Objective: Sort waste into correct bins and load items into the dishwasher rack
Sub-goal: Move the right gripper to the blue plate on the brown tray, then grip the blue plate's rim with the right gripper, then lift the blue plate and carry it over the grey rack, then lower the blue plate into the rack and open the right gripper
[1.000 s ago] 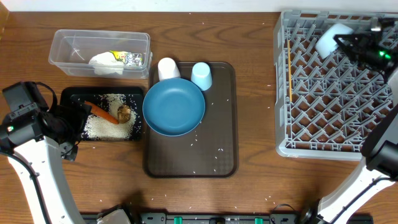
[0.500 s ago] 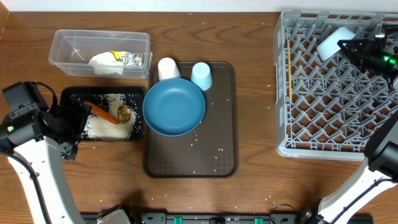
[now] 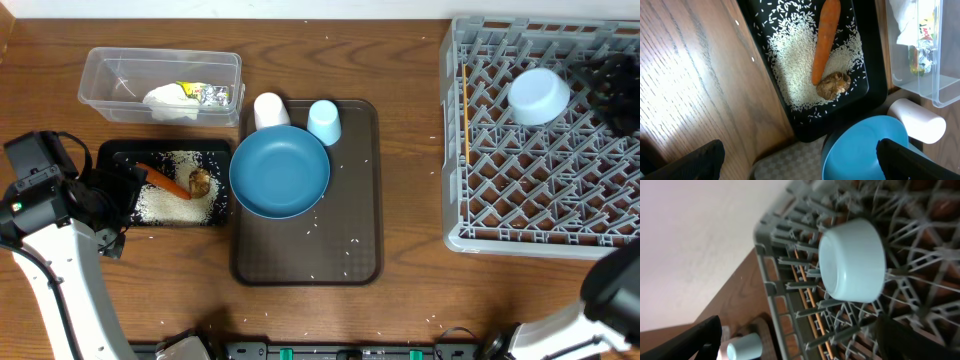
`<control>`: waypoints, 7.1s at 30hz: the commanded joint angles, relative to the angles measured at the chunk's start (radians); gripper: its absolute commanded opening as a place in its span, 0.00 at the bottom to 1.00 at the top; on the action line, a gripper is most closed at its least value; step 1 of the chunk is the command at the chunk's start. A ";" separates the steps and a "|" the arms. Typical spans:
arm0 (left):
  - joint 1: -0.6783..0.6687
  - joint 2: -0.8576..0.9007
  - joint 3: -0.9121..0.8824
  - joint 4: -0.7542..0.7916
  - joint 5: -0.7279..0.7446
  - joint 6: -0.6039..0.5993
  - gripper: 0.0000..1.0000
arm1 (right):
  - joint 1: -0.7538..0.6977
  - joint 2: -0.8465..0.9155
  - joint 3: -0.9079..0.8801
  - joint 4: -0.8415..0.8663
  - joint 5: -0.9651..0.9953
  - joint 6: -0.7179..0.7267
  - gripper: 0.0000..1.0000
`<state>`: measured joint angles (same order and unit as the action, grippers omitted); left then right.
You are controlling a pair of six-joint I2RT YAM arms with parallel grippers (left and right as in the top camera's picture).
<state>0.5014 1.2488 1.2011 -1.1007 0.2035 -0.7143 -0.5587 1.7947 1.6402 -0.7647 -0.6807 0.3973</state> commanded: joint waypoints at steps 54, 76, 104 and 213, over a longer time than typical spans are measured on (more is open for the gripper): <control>0.004 -0.007 0.000 -0.006 -0.006 -0.009 0.98 | 1.339 0.337 0.007 -0.175 0.827 0.124 0.57; 0.004 -0.007 0.000 -0.006 -0.006 -0.009 0.98 | 1.412 0.153 0.010 -0.134 0.581 -0.149 0.75; 0.004 -0.007 0.000 -0.006 -0.006 -0.009 0.98 | 1.523 0.351 0.004 -0.066 0.622 -0.233 0.35; 0.004 -0.007 0.000 -0.006 -0.006 -0.009 0.98 | -0.103 -0.048 -0.229 -0.264 -0.782 -0.653 0.01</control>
<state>0.5014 1.2488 1.2011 -1.1007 0.2035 -0.7143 -0.6441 1.7405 1.4105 -1.0241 -1.4254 -0.2398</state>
